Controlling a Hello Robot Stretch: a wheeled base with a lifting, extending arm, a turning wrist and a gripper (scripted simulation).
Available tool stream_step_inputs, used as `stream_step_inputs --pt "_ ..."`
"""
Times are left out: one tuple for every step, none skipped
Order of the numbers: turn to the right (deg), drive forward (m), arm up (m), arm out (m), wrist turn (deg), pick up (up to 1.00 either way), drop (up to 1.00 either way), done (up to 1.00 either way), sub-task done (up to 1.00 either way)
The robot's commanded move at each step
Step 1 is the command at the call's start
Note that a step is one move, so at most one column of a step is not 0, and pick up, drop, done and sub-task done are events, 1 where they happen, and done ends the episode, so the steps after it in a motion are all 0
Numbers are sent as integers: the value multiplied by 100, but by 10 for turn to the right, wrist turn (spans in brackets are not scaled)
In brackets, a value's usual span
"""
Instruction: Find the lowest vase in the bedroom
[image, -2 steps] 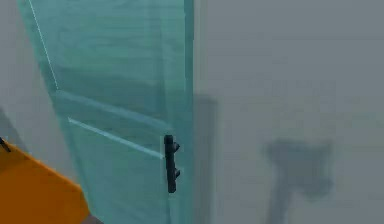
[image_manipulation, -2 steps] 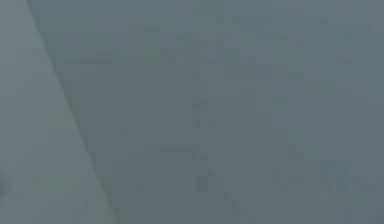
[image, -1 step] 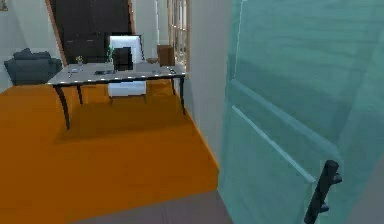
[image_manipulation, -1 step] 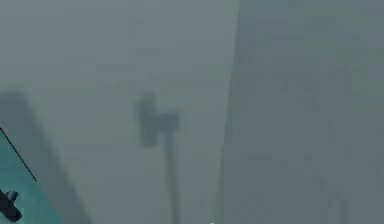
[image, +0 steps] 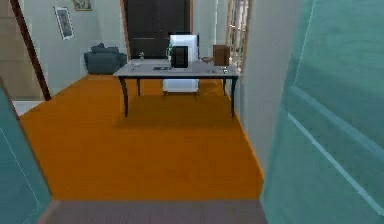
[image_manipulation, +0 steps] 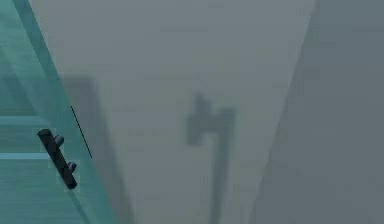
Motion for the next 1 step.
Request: stream_step_inputs --pt "0 5 0 0 0 0 0 0 0"
